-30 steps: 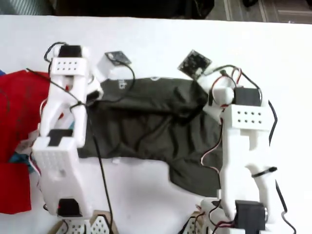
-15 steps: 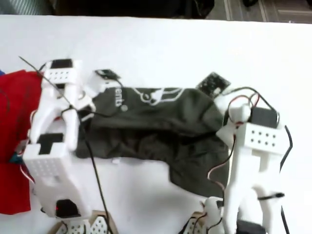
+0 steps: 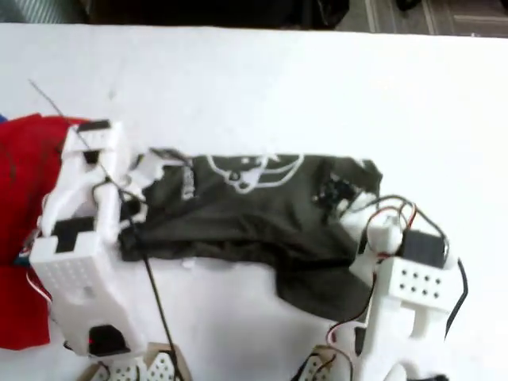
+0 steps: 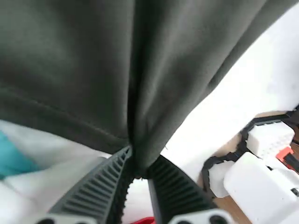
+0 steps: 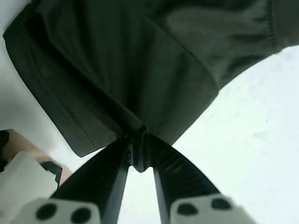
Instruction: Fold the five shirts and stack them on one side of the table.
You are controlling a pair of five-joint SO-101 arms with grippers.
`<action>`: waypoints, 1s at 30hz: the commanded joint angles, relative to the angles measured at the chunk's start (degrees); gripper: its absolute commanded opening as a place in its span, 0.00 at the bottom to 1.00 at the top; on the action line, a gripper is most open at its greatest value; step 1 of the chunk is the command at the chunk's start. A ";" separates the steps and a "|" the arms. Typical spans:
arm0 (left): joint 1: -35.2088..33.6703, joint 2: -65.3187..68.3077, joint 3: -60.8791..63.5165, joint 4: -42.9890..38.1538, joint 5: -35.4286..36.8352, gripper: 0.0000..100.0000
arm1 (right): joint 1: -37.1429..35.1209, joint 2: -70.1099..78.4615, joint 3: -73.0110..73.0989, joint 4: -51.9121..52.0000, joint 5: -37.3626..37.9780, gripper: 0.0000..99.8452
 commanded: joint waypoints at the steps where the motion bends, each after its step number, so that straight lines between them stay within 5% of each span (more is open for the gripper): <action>1: -2.33 -3.12 0.26 0.44 -0.18 0.02 | 1.98 -3.03 0.97 -0.04 0.53 0.02; 14: -5.05 -3.12 0.26 -1.85 1.93 0.07 | 5.14 -4.35 1.49 -0.04 0.70 0.02; 18: -3.47 -3.56 0.18 -0.26 2.37 0.13 | 5.41 -4.44 1.23 -0.04 0.62 0.15; 21: -2.77 -7.25 0.00 -0.44 5.54 0.16 | 5.41 -4.53 -0.18 0.04 0.18 0.25; 30: -1.54 -27.12 -1.67 0.97 13.89 0.23 | 5.05 -4.00 -11.16 0.48 0.09 0.24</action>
